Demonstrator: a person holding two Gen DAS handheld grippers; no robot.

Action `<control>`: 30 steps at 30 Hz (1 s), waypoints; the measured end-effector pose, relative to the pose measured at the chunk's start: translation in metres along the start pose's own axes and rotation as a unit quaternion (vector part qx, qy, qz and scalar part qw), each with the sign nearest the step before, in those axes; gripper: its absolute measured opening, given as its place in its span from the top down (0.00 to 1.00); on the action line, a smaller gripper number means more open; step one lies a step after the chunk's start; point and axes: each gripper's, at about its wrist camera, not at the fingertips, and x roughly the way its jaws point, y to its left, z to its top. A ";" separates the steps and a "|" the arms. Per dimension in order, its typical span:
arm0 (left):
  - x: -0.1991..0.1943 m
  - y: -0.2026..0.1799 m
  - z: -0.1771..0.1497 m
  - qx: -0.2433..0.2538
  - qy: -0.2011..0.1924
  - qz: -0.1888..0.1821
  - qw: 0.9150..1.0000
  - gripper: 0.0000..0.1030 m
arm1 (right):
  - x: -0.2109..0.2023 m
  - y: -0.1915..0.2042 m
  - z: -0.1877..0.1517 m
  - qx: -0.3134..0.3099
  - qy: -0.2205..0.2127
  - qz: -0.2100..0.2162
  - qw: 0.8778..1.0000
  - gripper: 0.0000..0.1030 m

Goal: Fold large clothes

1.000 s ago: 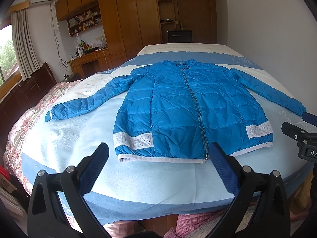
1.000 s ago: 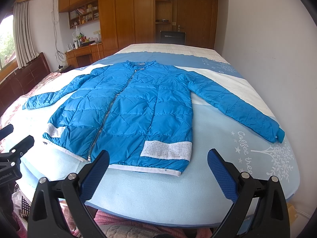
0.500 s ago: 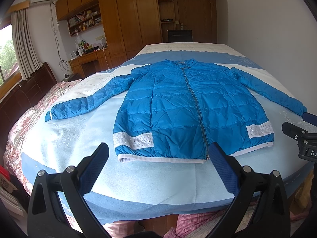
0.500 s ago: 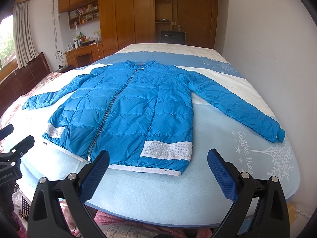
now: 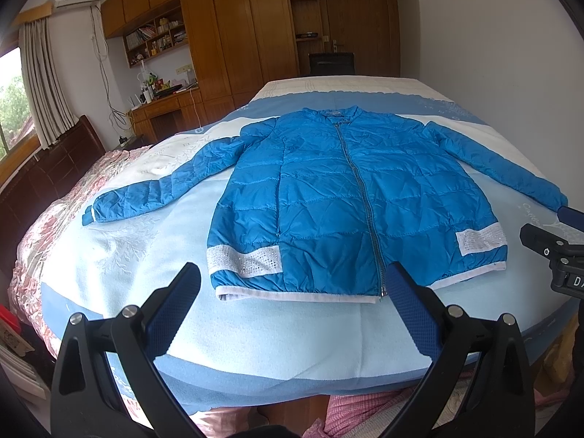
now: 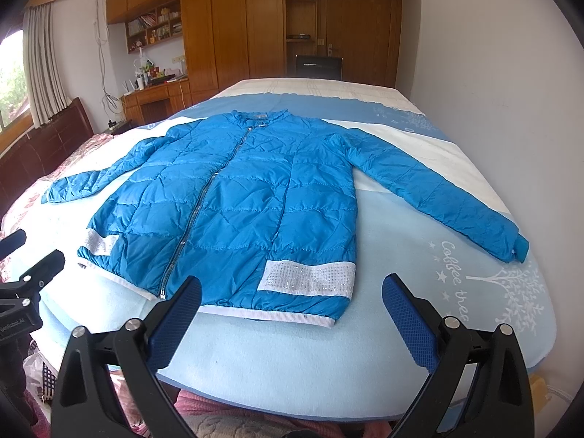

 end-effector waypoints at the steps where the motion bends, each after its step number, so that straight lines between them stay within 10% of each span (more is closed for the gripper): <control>1: 0.004 -0.001 -0.002 0.000 0.000 0.000 1.000 0.03 | -0.001 0.001 0.001 0.000 0.000 0.000 1.000 0.04; 13: 0.057 -0.029 0.024 0.034 0.056 -0.030 0.997 0.03 | 0.047 -0.055 0.022 0.061 0.020 0.011 0.998 0.04; 30: 0.205 -0.185 0.154 0.149 0.173 -0.209 0.951 0.03 | 0.095 -0.312 0.027 0.290 0.076 -0.054 0.953 0.04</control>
